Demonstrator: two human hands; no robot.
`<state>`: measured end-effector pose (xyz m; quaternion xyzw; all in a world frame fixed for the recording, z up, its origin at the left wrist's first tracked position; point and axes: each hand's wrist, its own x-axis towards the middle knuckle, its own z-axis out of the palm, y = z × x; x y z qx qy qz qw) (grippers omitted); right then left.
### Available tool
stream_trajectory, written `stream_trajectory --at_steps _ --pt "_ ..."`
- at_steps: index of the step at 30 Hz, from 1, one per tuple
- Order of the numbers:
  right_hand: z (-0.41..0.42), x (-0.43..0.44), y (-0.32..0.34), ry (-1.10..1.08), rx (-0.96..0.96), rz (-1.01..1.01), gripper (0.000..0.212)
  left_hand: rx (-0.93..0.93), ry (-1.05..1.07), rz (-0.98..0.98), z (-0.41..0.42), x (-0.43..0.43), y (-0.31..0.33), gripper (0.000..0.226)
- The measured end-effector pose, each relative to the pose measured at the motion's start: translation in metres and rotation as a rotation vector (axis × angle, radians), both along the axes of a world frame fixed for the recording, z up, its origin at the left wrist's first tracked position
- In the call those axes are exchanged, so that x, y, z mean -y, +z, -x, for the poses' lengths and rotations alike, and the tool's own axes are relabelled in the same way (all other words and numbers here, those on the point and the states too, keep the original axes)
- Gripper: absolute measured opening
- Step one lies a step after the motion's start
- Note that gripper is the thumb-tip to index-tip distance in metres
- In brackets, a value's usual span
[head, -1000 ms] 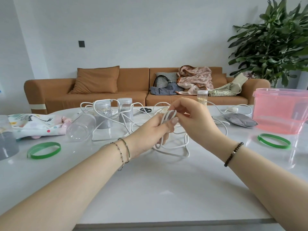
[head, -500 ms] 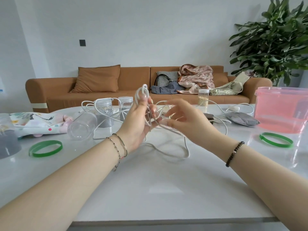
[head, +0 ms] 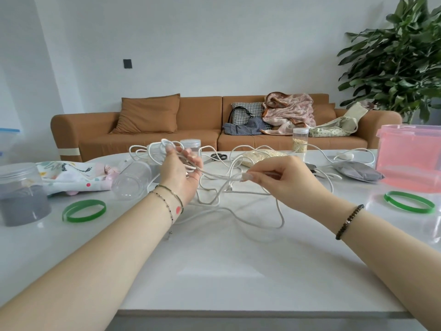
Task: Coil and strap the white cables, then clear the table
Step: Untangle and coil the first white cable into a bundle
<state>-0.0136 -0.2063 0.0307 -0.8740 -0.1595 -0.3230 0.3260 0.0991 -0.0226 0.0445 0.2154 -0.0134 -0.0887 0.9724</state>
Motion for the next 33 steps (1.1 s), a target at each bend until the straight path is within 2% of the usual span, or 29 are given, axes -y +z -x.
stream_trajectory --at_steps 2,7,12,18,24,30,33 --pt "-0.002 0.002 0.002 -0.022 0.04 0.007 0.01 0.02 -0.088 0.0 0.01 0.004 0.003 0.032" --pt "-0.002 0.007 0.005 -0.001 0.046 0.151 0.027 0.138 -0.22 -0.136 0.027 0.014 0.005 0.028" --pt "-0.006 0.011 0.003 -0.01 0.092 0.213 0.04 0.149 -0.235 -0.197 0.03 0.012 0.006 0.03" --pt "-0.012 0.013 -0.002 -0.078 0.162 0.321 0.037 0.248 -0.3 -0.3 0.036 0.013 0.007 0.034" --pt "-0.013 0.014 0.001 -0.186 0.242 0.22 0.025 0.361 -0.376 -0.462 0.043 0.017 0.004 0.048" --pt "-0.012 0.014 0.003 -0.187 0.286 0.132 0.016 0.327 -0.428 -0.573 0.052 0.021 -0.001 0.031" --pt "-0.012 0.014 0.003 -0.152 0.312 0.095 0.013 0.348 -0.465 -0.602 0.051 0.02 -0.001 0.038"
